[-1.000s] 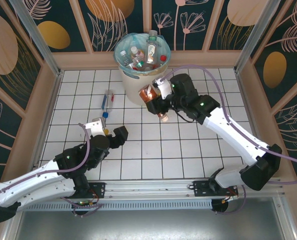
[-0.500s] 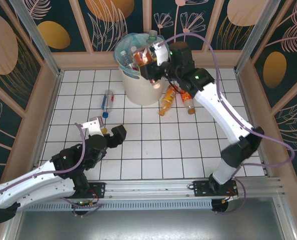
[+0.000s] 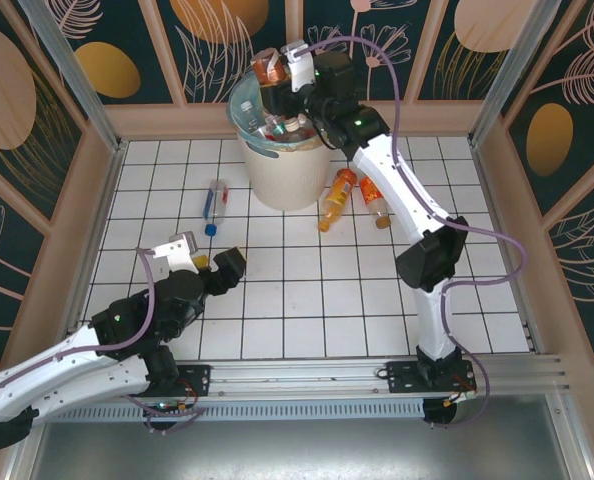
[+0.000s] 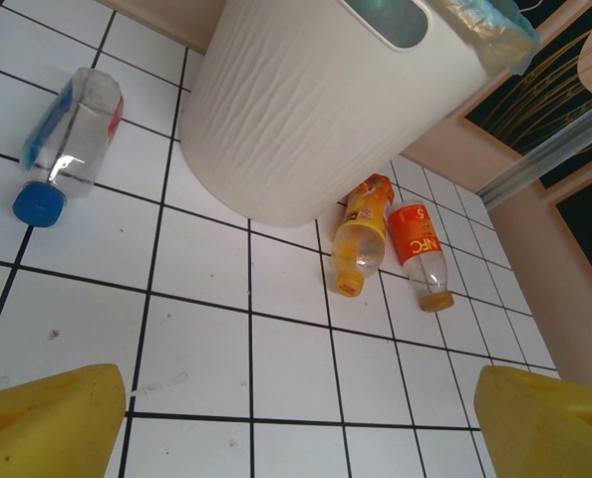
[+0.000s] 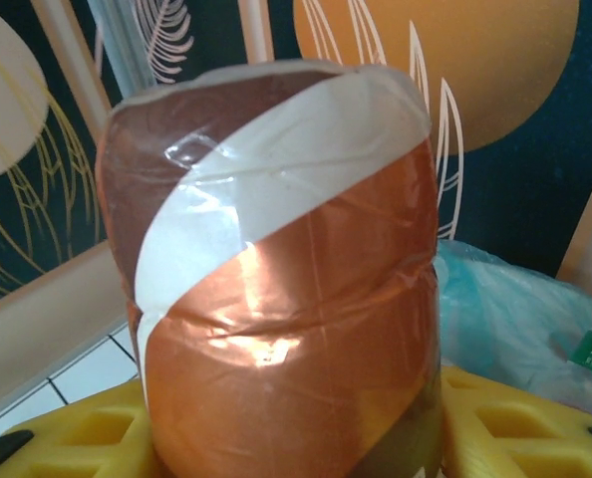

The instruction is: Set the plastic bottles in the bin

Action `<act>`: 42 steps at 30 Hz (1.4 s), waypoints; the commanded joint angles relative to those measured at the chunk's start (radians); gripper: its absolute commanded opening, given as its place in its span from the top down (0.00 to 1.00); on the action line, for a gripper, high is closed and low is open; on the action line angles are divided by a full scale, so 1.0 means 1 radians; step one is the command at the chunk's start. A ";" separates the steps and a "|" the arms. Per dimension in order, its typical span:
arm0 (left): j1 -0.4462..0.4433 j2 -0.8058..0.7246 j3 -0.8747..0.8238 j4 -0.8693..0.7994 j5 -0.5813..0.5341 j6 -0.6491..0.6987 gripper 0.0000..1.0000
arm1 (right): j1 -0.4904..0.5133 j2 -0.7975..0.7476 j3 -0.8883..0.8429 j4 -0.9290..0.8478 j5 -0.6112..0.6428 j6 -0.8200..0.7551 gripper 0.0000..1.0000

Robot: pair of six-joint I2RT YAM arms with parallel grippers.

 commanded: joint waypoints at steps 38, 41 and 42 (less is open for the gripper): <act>-0.003 0.013 0.007 -0.033 -0.035 -0.020 0.09 | 0.024 0.074 0.071 -0.076 -0.069 -0.006 0.42; -0.003 0.015 0.016 -0.053 -0.046 -0.015 0.08 | 0.030 0.029 0.079 -0.087 -0.068 0.030 0.41; -0.002 0.014 0.018 -0.060 -0.055 -0.012 0.08 | 0.033 0.006 0.076 -0.090 -0.062 0.048 0.40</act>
